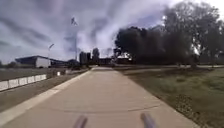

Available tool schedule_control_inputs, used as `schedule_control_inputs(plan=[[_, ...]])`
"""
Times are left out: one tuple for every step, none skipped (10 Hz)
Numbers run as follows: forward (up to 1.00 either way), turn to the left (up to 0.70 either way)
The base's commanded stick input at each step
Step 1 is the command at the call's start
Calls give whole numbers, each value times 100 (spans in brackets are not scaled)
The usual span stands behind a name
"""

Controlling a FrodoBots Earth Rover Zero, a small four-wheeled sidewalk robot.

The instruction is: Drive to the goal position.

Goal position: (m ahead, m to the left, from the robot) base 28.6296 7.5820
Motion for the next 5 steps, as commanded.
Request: schedule_control_inputs(plan=[[100,0],[100,0],[100,0],[100,0],[100,0]])
